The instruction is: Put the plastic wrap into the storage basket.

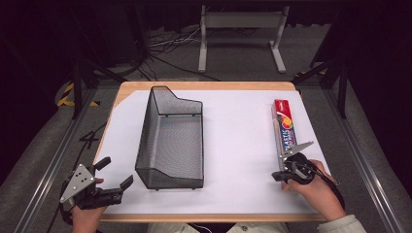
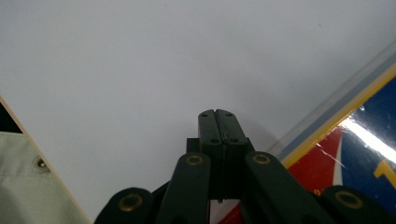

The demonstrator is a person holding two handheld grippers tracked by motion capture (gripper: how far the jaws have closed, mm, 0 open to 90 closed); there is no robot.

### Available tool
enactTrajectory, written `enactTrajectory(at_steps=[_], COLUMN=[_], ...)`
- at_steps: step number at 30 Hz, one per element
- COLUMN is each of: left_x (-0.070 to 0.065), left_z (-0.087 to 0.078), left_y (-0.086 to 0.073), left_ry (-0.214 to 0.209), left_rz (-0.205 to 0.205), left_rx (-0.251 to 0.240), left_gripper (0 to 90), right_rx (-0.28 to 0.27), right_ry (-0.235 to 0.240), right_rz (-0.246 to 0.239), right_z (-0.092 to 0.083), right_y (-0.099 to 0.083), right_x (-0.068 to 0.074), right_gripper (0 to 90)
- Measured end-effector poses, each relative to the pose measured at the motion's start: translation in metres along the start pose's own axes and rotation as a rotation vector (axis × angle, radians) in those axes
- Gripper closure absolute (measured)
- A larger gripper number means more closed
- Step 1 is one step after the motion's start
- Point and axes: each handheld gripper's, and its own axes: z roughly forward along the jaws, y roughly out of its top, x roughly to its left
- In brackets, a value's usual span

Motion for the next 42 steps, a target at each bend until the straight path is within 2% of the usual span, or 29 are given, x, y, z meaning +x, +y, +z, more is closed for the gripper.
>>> enactTrajectory(at_steps=[5,7,9,10,12,13,14,16,17,19,20,22,24,28,30,33,35,37,39,42], left_x=[-0.001,-0.001,-0.001,-0.001,-0.002,-0.002,-0.002,-0.001,-0.001,-0.001,-0.001,-0.001,-0.001,-0.001,-0.001,-0.001,-0.001,0.000,0.000,0.000], left_z=[0.000,0.000,0.000,0.000,0.000,0.000,0.000,0.000,0.000,0.000,0.000,0.000,0.000,0.000,0.000,0.000,0.000,0.000,0.000,0.000], left_y=[0.000,0.000,0.000,0.001,0.001,0.001,0.001,0.001,0.001,0.000,0.000,0.000,0.000,0.000,0.000,0.000,0.000,0.000,0.000,-0.001], left_ry=[0.002,0.001,0.001,0.001,0.001,0.001,0.002,0.003,0.003,0.002,0.002,0.002,0.002,0.003,0.003,0.002,0.003,0.005,0.006,0.007], left_rz=[0.004,0.002,0.002,0.003,0.005,0.005,0.004,0.004,0.004,0.004,0.004,0.002,0.001,0.004,0.003,0.002,0.001,0.000,0.000,0.000], left_rx=[0.005,0.002,0.005,0.005,0.006,0.006,0.005,0.006,0.006,0.005,0.005,0.003,0.001,0.005,0.006,0.004,0.005,0.004,0.002,0.000], left_gripper=[3.2,3.2,3.2,3.2,3.2,3.2,3.2,3.2,3.2,3.2,3.2,3.2,3.2,3.2,3.2,3.2,3.2,3.2,3.2,3.2], right_rx=[0.013,0.001,-0.010,-0.020,-0.067,-0.067,-0.093,-0.142,-0.166,-0.213,-0.227,-0.281,-0.288,-0.316,-0.315,-0.312,-0.311,-0.296,-0.269,-0.238], right_ry=[-0.033,-0.035,-0.026,-0.029,-0.004,-0.004,0.013,0.010,0.001,-0.051,-0.070,-0.079,-0.085,-0.146,-0.177,-0.231,-0.287,-0.339,-0.346,-0.356], right_rz=[0.037,0.050,0.043,0.043,0.049,0.049,0.043,0.034,0.029,0.031,0.045,0.086,0.135,0.173,0.201,0.257,0.287,0.302,0.332,0.348], right_z=[-0.009,-0.012,-0.013,-0.014,-0.018,-0.018,-0.021,-0.028,-0.031,-0.038,-0.041,-0.047,-0.052,-0.057,-0.058,-0.058,-0.056,-0.053,-0.049,-0.041], right_y=[-0.011,-0.016,-0.017,-0.017,-0.015,-0.015,-0.013,-0.008,-0.006,-0.002,0.000,0.003,0.006,0.014,0.019,0.024,0.028,0.031,0.034,0.038], right_x=[-0.008,-0.012,-0.012,-0.012,-0.012,-0.012,-0.012,-0.011,-0.011,-0.011,-0.011,-0.010,-0.011,-0.018,-0.024,-0.034,-0.044,-0.052,-0.059,-0.068], right_gripper=[90.0,90.0,90.0,89.1,80.7,80.7,79.4,73.9,69.5,62.5,58.7,54.8,52.7,42.5,41.2,34.2,23.0,17.4,13.9,11.9])
